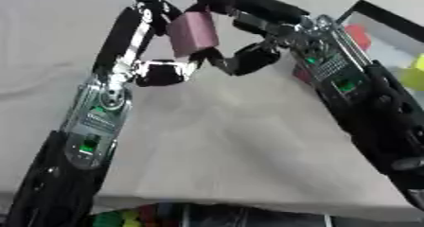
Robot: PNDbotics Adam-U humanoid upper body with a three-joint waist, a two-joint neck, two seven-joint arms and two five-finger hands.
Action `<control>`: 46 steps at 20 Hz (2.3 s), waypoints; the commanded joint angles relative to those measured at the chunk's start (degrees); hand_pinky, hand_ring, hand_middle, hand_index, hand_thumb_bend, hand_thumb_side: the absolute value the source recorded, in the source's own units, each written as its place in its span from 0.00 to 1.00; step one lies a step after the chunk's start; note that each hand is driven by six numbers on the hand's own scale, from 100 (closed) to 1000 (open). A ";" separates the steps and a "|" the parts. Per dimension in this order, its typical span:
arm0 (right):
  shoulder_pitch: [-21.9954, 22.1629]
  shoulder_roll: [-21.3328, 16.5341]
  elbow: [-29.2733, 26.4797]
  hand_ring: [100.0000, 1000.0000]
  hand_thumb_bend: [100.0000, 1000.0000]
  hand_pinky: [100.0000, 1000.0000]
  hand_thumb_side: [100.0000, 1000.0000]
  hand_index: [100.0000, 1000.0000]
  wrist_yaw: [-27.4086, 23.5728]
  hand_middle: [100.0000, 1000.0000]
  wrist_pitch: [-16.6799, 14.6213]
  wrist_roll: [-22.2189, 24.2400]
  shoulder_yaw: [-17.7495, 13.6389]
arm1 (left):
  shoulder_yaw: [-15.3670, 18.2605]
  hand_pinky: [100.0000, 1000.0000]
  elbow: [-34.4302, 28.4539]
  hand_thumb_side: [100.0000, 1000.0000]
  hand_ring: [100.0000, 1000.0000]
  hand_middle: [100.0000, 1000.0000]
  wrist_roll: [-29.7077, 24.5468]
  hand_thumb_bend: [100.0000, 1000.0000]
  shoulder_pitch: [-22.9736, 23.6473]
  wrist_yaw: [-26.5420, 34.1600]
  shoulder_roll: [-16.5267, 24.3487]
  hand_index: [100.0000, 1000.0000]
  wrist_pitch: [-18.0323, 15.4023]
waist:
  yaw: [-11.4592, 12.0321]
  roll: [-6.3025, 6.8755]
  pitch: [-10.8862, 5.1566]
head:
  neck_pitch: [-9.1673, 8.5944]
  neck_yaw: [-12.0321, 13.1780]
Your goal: Pick up the objects with one hand, pass them to the other hand, and then place them into the box on the other side of the table.
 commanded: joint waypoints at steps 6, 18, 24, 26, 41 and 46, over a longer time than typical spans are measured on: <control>-0.99 -0.38 -0.27 1.00 0.00 0.94 0.00 0.72 -2.11 0.61 0.65 -0.67 -0.02 | -0.56 0.55 -0.94 0.00 0.48 0.51 -0.31 0.00 -0.89 1.97 -0.50 0.55 -0.74 | -0.04 -0.57 -1.39 | -0.61 -0.03; -0.69 -0.90 -1.40 0.87 0.00 0.86 0.00 0.56 -8.15 0.45 2.62 -4.33 -0.01 | -0.13 0.63 -0.39 0.00 0.57 0.60 -1.16 0.38 -0.61 -4.05 -0.48 0.75 1.47 | -0.09 -0.46 -1.46 | -0.70 0.00; -0.42 -1.38 -2.28 0.85 0.00 0.85 0.00 0.52 -9.05 0.43 3.51 -5.17 -0.15 | 0.51 0.70 0.03 0.00 0.67 0.67 -0.97 0.65 -0.40 -8.47 -0.40 0.86 4.28 | -0.08 -0.44 -1.54 | -0.72 0.18; -0.33 -1.51 -2.58 0.85 0.00 0.85 0.00 0.52 -9.36 0.42 3.78 -5.15 -0.23 | 0.61 0.72 0.12 0.00 0.69 0.70 -1.19 0.73 -0.38 -9.91 -0.41 0.87 5.07 | -0.10 -0.45 -1.56 | -0.76 0.21; 3.97 -8.17 -12.43 0.89 0.00 0.89 0.00 0.55 -19.16 0.45 10.76 -7.31 -7.83 | 9.20 0.70 0.70 0.13 0.66 0.67 4.24 0.45 2.71 -9.58 6.37 0.81 13.00 | -1.30 -0.08 -2.38 | -0.93 -1.76; 9.45 -13.74 -13.56 0.91 0.00 0.91 0.00 0.57 -23.70 0.46 14.11 -8.88 -13.46 | 11.73 0.70 -0.70 0.15 0.67 0.70 8.22 0.41 4.41 -5.03 10.14 0.82 13.80 | -1.72 0.03 -2.41 | -1.65 -3.23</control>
